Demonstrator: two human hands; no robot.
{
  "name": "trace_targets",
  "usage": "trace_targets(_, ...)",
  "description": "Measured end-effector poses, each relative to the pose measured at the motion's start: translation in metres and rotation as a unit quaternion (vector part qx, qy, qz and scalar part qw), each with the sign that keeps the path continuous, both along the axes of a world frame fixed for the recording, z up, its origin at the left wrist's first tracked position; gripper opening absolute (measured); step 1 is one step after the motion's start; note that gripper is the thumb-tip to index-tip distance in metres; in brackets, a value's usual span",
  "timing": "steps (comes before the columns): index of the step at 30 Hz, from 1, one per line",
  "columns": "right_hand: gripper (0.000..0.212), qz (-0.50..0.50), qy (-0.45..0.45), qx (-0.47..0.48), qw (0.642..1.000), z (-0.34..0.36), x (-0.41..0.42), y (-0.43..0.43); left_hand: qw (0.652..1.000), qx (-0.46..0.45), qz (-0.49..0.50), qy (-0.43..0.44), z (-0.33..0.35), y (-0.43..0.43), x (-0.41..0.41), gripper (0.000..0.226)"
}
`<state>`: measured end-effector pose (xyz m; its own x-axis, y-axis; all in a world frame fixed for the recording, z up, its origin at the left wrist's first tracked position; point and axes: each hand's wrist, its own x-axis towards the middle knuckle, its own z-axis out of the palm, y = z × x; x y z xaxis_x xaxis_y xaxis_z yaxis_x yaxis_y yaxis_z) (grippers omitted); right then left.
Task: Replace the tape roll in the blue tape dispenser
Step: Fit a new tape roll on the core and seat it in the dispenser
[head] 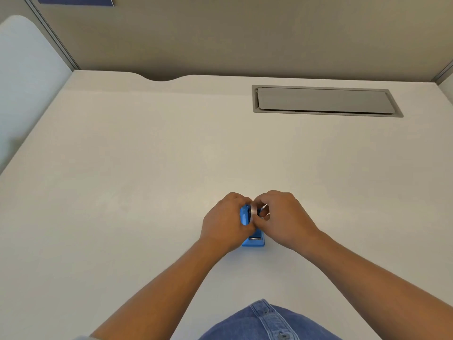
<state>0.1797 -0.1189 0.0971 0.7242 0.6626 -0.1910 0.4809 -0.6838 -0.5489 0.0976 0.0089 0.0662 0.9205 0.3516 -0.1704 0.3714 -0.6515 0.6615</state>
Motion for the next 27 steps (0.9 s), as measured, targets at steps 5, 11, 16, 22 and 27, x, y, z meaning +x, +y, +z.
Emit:
trace_targets(5,0.013,0.02,-0.074,-0.069,0.995,0.006,-0.002,0.007,1.0,0.013,-0.003,0.005,-0.001,-0.001,0.001,0.04)
trace_targets(11,0.017,0.038,-0.124,-0.123,0.984,0.012,-0.001,0.015,1.0,0.03,0.005,-0.005,-0.005,-0.003,0.0,0.036)
trace_targets(16,0.019,0.038,-0.123,-0.145,0.981,0.016,0.001,0.018,0.999,0.045,0.009,-0.011,-0.008,-0.004,0.0,0.034)
trace_targets(22,0.017,0.054,-0.149,-0.164,0.974,0.02,-0.003,0.023,0.999,0.045,0.005,-0.014,-0.008,-0.003,-0.001,0.037)
trace_targets(27,0.013,0.061,-0.146,-0.179,0.971,0.02,0.001,0.025,0.998,0.053,0.006,-0.017,-0.007,-0.004,-0.001,0.039)
